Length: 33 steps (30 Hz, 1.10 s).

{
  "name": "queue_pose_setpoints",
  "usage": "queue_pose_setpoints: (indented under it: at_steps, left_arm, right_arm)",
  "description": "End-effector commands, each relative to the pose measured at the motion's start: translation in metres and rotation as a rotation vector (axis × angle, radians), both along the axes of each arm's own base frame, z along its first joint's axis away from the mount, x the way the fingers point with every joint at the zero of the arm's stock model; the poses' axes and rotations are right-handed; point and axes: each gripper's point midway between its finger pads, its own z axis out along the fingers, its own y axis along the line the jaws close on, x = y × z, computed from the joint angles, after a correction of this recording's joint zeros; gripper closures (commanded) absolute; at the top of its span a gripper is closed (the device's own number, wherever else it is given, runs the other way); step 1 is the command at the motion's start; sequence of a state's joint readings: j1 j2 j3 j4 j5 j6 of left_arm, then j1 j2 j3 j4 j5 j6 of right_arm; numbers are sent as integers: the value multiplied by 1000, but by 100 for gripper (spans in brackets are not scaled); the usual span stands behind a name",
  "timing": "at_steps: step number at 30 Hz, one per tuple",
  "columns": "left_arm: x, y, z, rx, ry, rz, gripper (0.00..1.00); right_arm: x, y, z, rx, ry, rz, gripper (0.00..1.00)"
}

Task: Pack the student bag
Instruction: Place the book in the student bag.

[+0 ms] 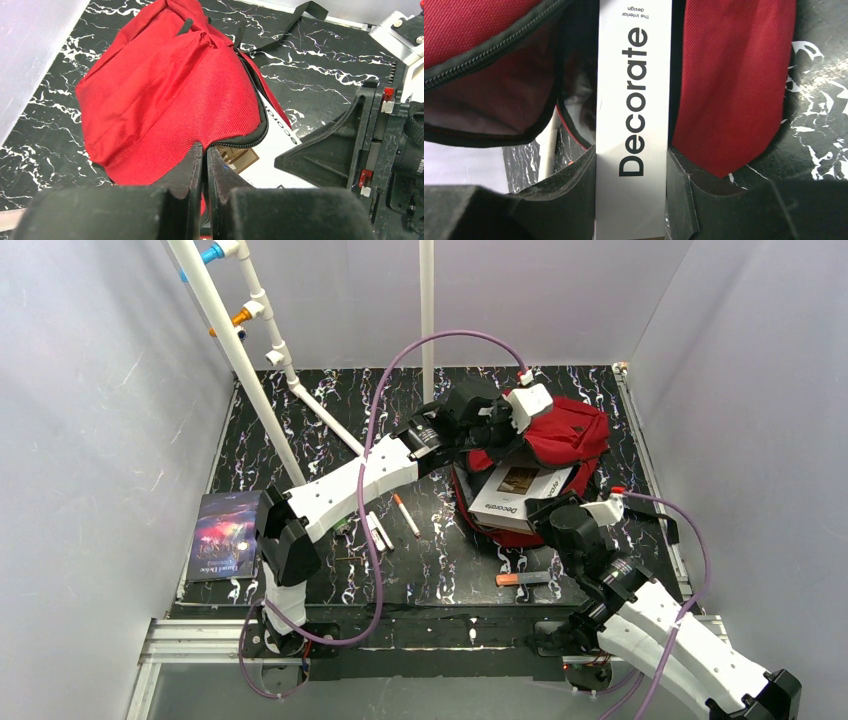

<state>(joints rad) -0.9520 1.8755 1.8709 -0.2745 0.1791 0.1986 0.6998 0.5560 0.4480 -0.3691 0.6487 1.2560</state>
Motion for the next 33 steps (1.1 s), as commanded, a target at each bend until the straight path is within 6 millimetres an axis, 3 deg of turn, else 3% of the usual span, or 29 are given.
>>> queue_pose_setpoints:
  at_steps: [1,4,8,12,15,17,19,24,26,30,33]
  left_arm:
    - [-11,15,54,-59,-99,-16,100]
    - [-20,12,60,-97,-66,-46,100]
    - [-27,9,64,-133,-32,-64,100]
    - [-27,6,55,-128,-5,-66,100]
    - [-24,4,43,-110,11,-57,100]
    - [-22,2,37,-100,17,-46,100]
    - [-21,3,33,-90,23,-39,100]
    - [-19,4,26,-78,21,-28,100]
    - [-19,3,25,-86,24,-28,100]
    - [-20,2,27,-100,30,-30,100]
    - [-20,2,29,-110,29,-31,100]
  right_arm:
    - [11,-15,30,-14,-124,-69,99]
    - [21,7,39,9,-205,20,99]
    - [41,21,46,-43,-235,63,99]
    - [63,9,44,-104,-271,-1,91]
    - [80,-6,27,-194,-288,-18,58]
    - [83,-23,3,-337,-179,-30,33]
    - [72,-41,-14,-443,-35,-44,12]
    - [19,-48,-30,-448,187,58,2]
    - [4,-44,-22,-423,183,119,2]
    - [-24,-17,-9,-352,188,335,2]
    - [-36,17,-1,-260,118,530,15]
